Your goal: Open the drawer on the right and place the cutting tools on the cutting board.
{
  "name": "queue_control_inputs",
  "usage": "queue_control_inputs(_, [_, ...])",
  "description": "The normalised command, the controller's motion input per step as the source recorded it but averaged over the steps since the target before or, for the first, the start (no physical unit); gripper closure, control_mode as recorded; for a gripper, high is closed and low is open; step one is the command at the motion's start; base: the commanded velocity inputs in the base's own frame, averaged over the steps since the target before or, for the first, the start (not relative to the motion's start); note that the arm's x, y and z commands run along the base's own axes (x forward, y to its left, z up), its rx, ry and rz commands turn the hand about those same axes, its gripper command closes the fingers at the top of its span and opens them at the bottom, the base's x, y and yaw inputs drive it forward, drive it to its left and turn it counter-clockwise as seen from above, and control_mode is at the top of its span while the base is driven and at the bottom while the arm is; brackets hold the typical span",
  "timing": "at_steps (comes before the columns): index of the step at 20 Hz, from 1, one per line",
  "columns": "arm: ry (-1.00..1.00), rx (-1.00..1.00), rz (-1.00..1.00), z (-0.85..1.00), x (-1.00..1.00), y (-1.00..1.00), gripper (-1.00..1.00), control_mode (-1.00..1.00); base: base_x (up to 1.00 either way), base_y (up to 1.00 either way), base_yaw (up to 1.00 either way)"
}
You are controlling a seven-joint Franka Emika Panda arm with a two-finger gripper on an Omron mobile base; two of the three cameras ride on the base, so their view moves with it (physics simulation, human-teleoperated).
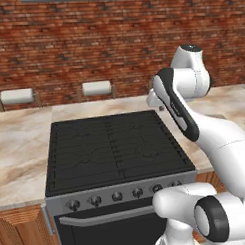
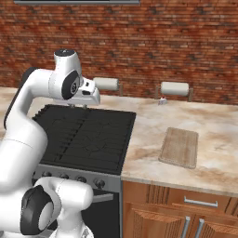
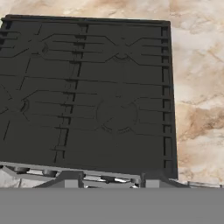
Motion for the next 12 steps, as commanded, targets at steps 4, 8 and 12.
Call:
queue_control_inputs(4, [-0.03, 0.00, 0.00, -0.01, -0.27, 0.00, -1.00, -1.00, 0.00, 0.00, 0.00])
queue_control_inputs(8, [-0.04, 0.00, -0.09, -0.02, -0.57, -0.37, -1.00, -1.00, 0.00, 0.00, 0.00])
queue_control_inputs(12, [-0.01, 0.02, -0.16, -0.12, -0.54, -0.54, -1.00, -1.00, 0.00, 0.00, 0.00])
